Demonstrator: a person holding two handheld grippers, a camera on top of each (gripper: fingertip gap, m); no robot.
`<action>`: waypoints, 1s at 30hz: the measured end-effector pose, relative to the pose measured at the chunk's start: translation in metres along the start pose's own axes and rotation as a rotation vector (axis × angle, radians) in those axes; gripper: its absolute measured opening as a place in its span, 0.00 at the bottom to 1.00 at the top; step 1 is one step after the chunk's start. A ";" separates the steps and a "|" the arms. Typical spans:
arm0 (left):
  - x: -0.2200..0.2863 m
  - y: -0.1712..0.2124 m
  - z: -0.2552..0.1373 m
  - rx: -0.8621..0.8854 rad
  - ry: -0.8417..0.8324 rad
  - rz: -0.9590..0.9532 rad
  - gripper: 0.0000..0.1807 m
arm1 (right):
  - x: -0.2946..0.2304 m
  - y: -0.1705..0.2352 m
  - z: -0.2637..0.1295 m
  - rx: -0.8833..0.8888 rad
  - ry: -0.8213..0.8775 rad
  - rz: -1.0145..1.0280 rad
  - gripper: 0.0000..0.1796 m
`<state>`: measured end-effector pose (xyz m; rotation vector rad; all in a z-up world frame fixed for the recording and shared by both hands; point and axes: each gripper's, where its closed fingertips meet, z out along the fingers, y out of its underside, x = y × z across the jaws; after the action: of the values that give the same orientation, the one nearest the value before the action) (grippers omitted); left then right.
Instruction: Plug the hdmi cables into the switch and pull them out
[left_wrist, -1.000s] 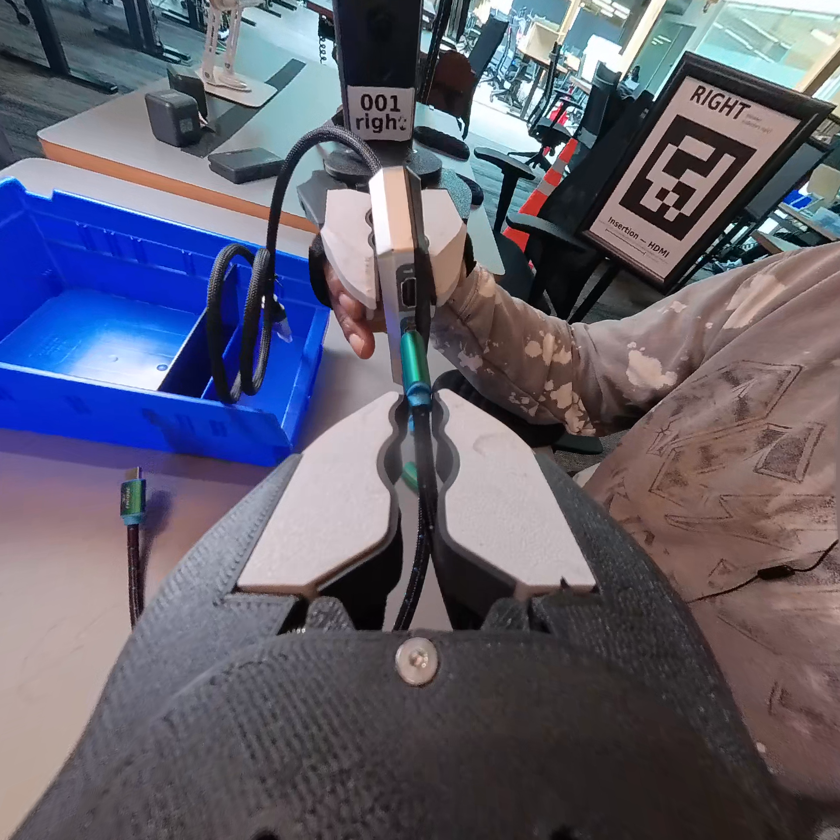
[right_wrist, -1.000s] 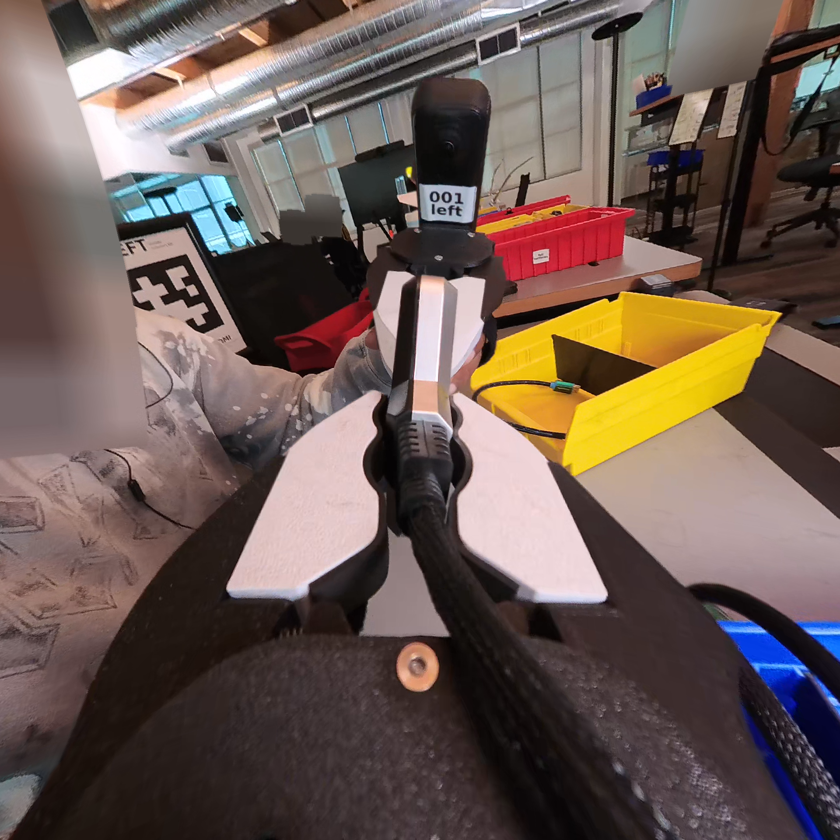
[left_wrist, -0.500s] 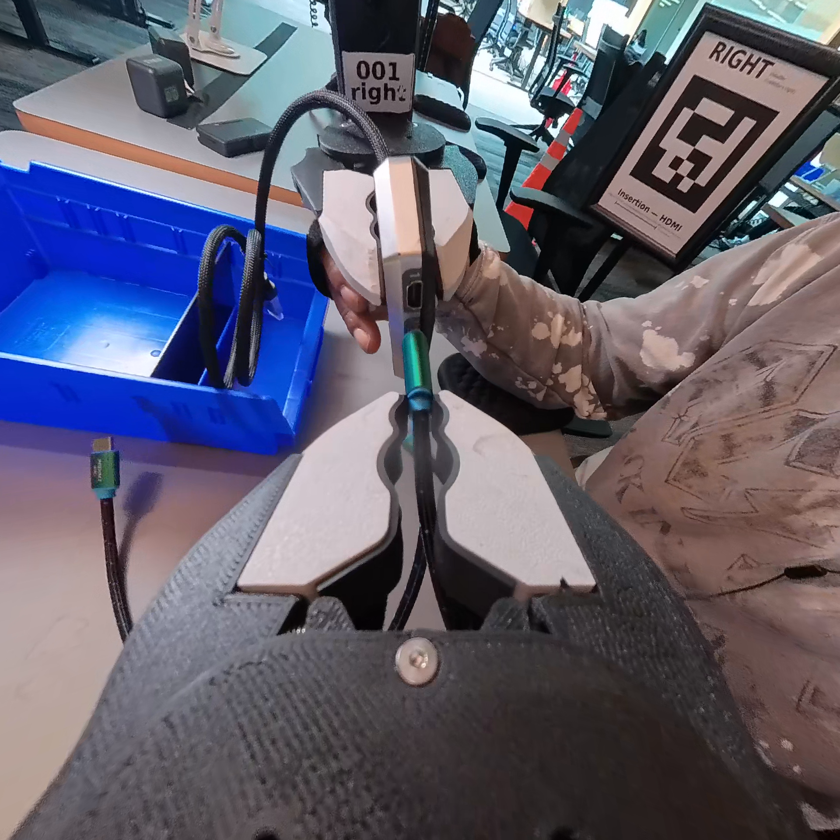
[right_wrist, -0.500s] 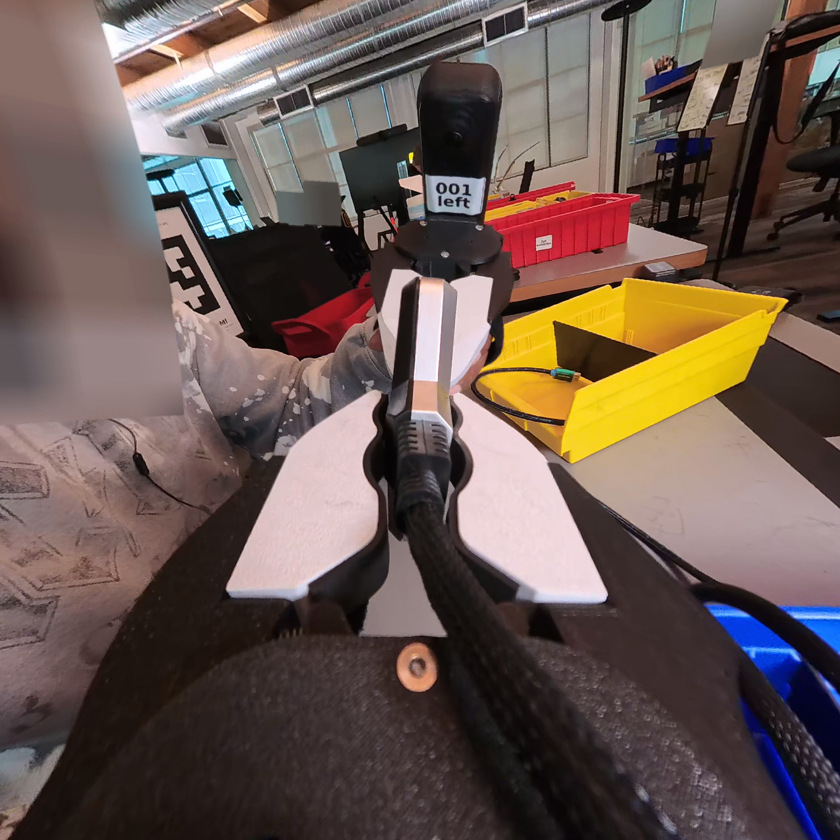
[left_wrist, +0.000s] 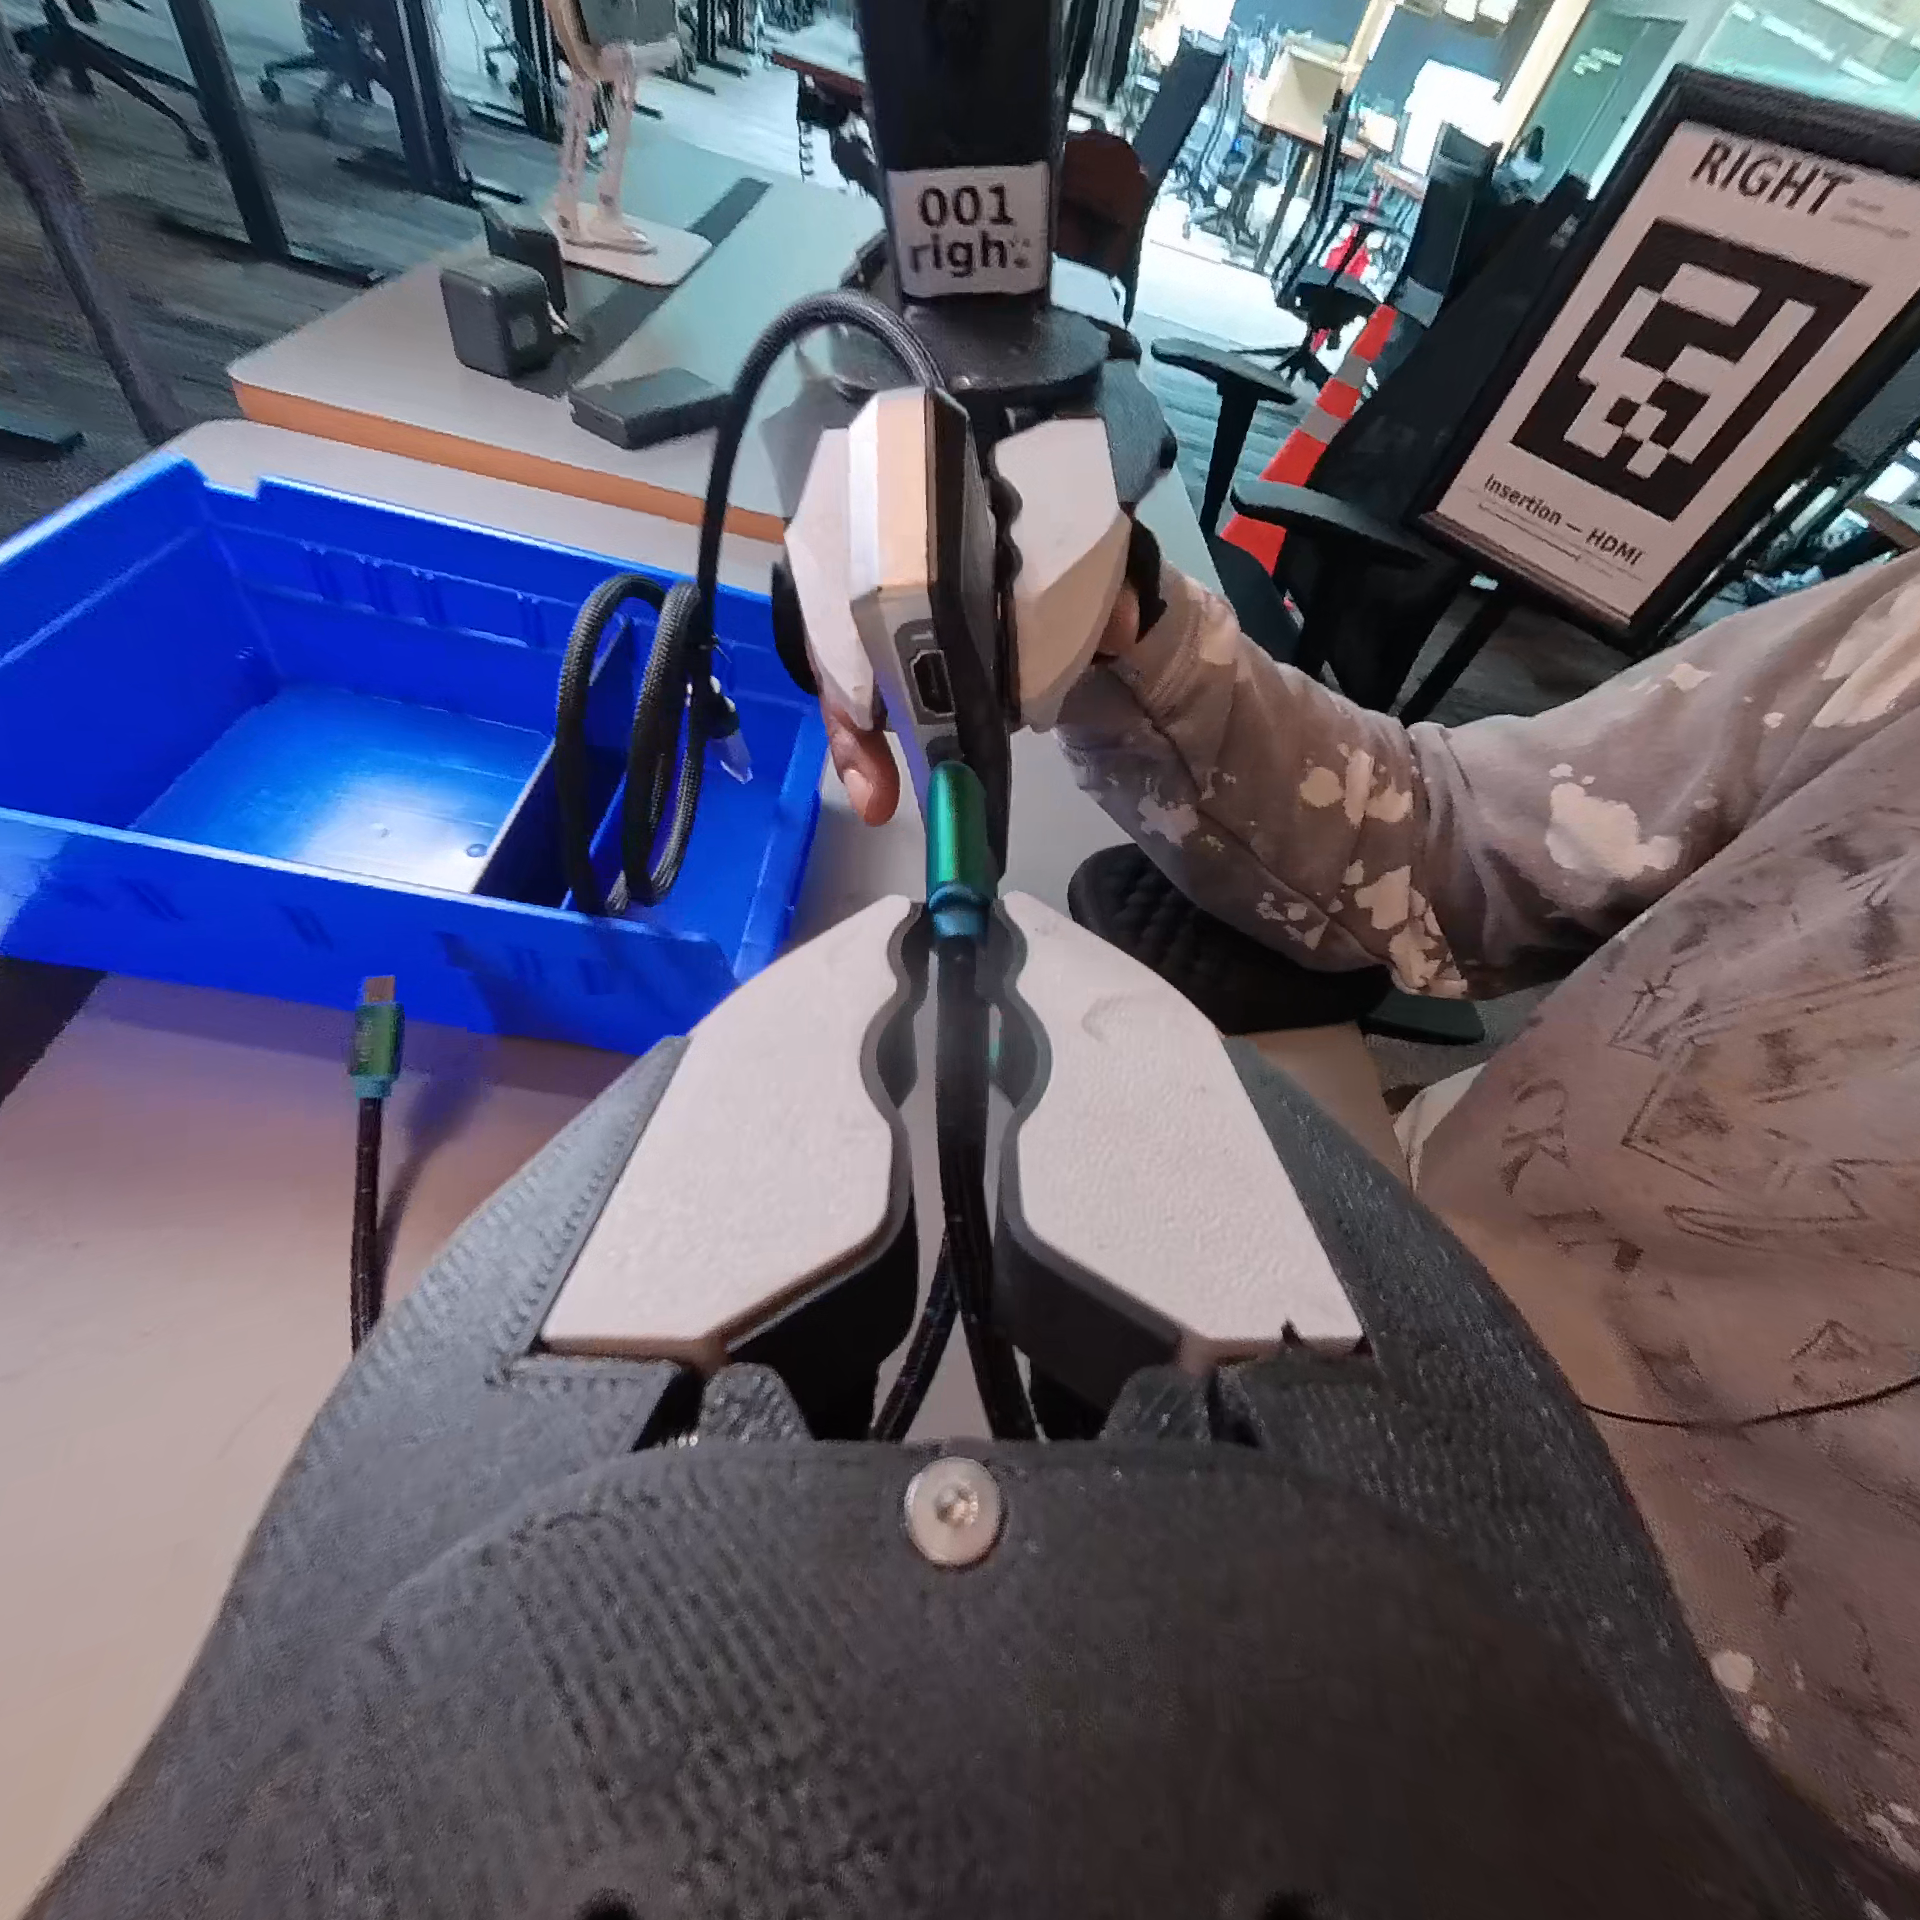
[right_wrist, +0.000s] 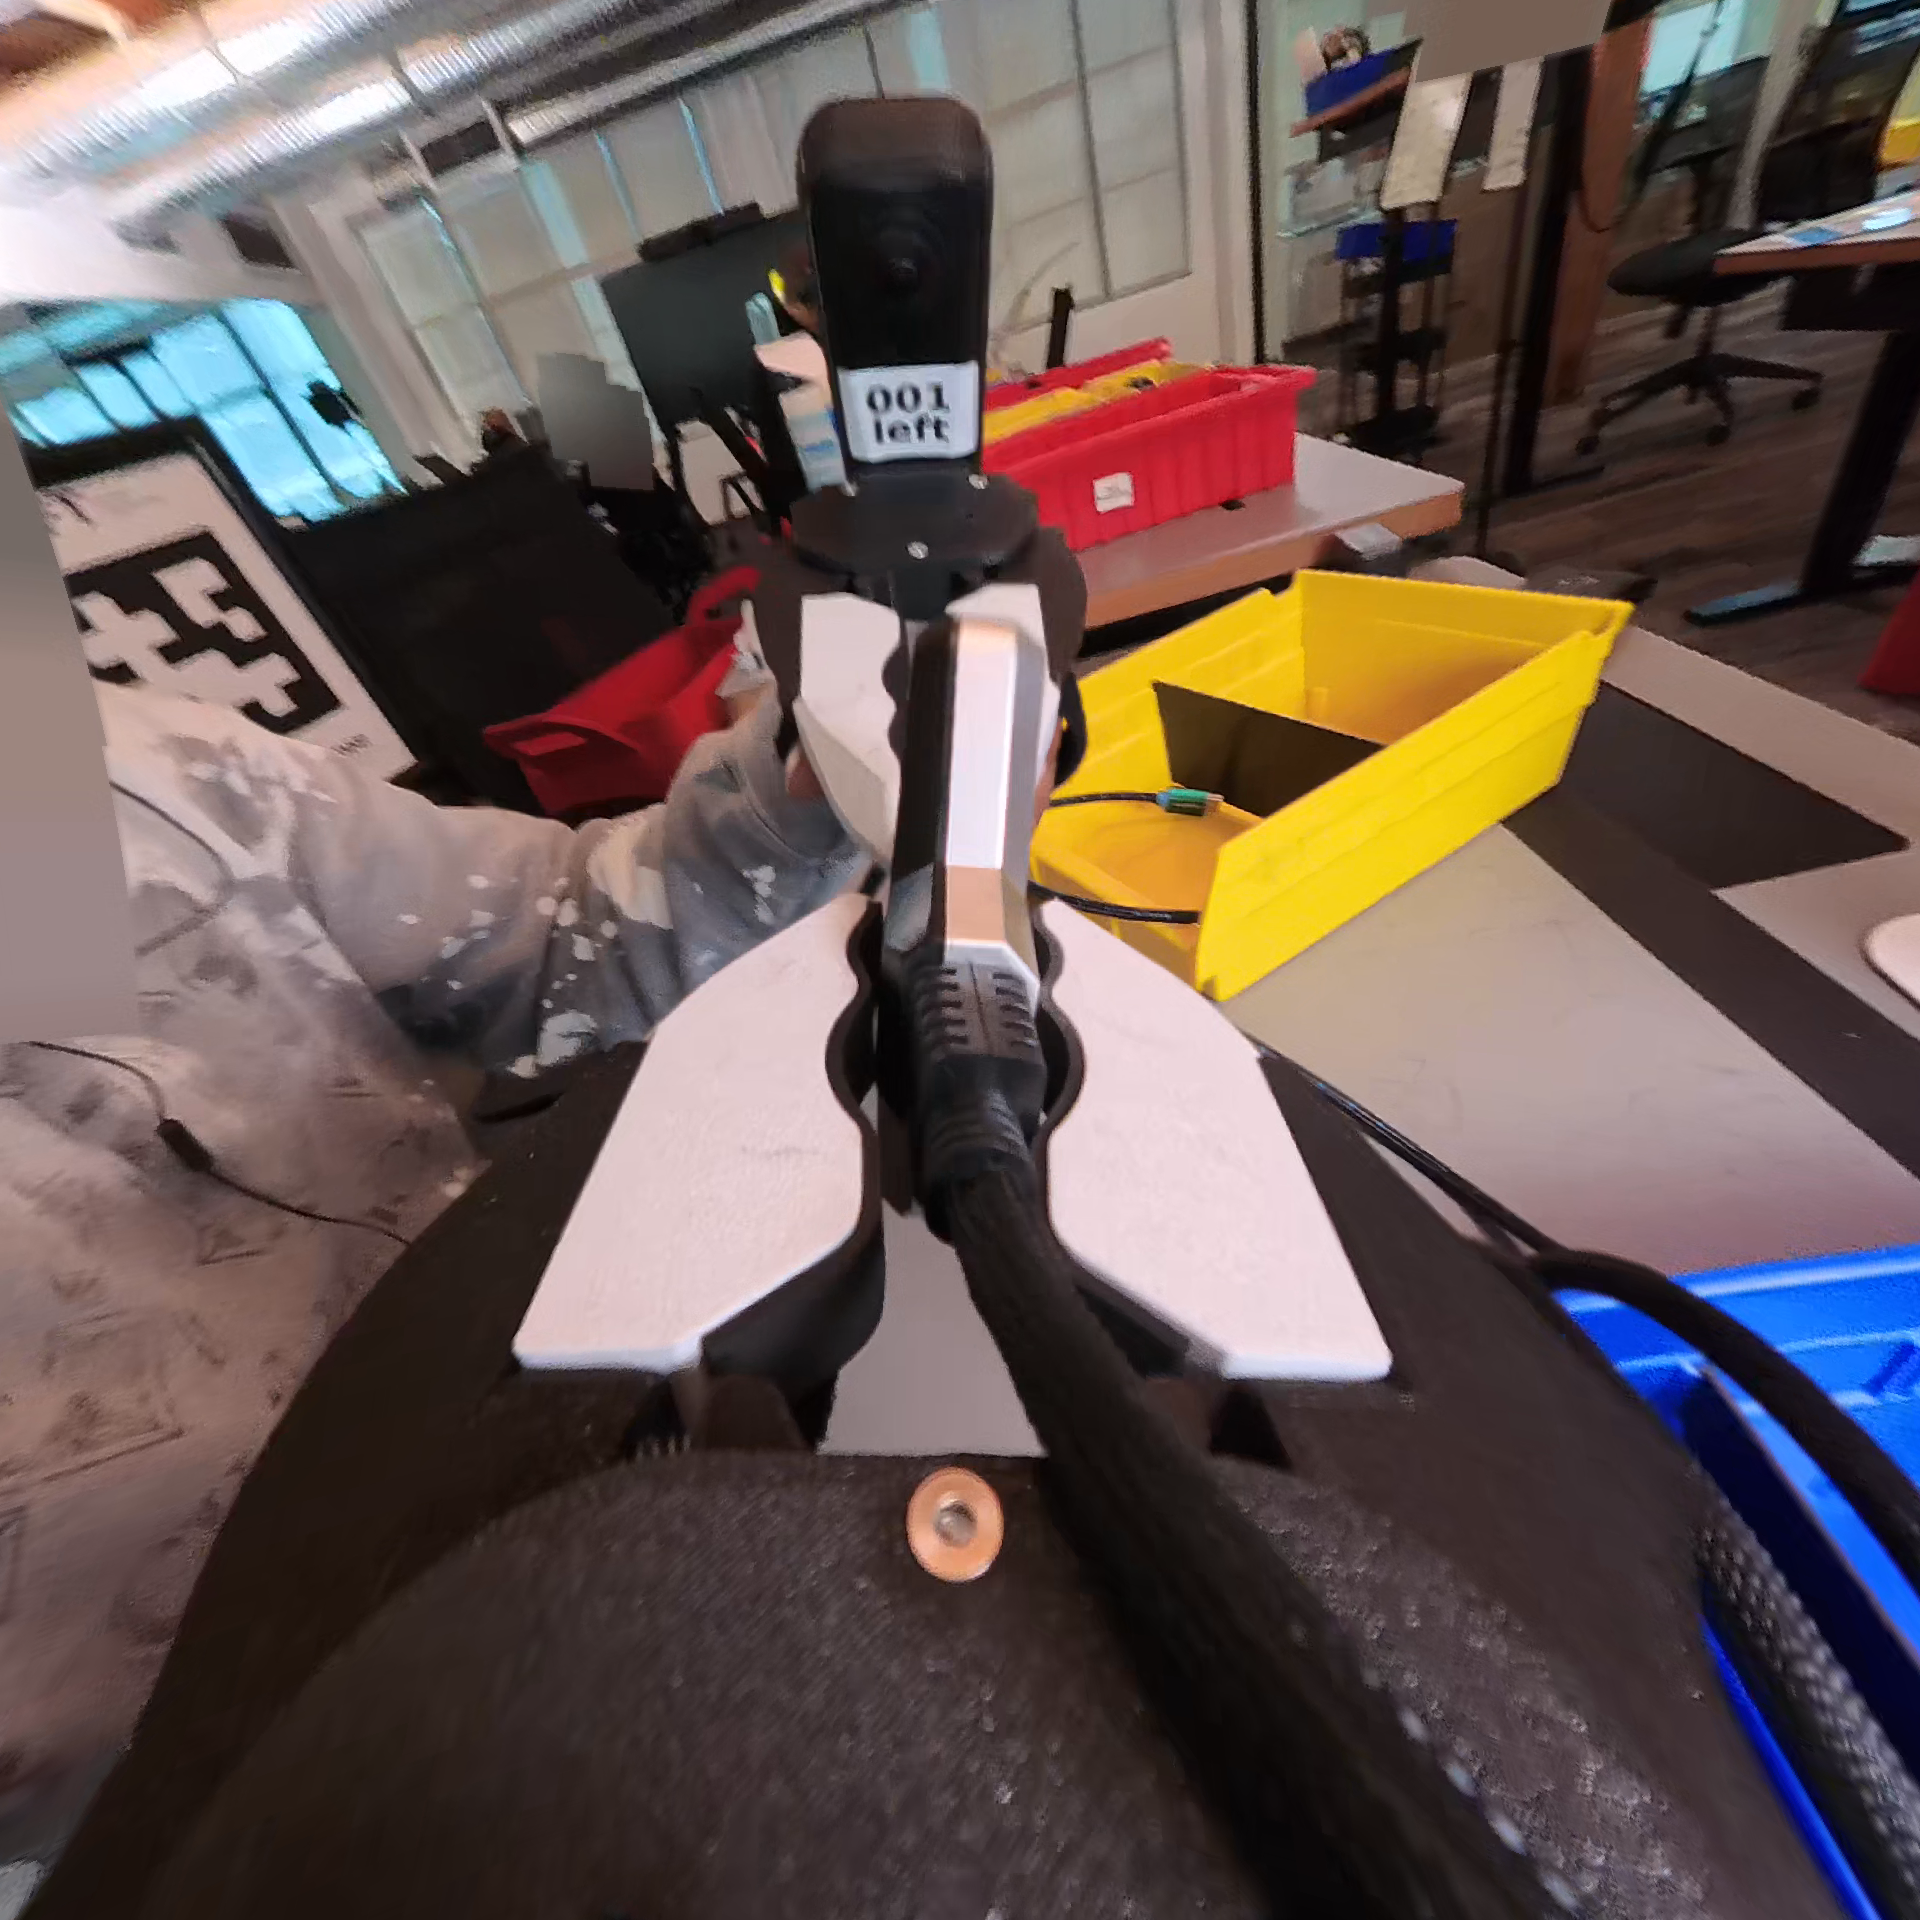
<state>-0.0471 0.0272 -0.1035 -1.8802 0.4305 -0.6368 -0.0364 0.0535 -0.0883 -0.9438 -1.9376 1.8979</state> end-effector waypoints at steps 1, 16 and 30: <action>0.000 -0.004 -0.005 0.020 -0.002 -0.002 0.06 | -0.001 0.002 0.000 -0.036 0.028 -0.024 0.15; 0.032 -0.054 -0.068 0.226 -0.126 0.145 0.16 | -0.051 -0.082 -0.015 -0.180 0.184 -0.151 0.14; 0.033 -0.064 -0.107 0.268 -0.292 0.222 0.16 | 0.008 -0.232 -0.085 -0.381 0.570 -0.273 0.14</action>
<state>-0.0860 -0.0455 -0.0043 -1.6093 0.3381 -0.2518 -0.0506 0.1416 0.1423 -1.0988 -1.9573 0.9837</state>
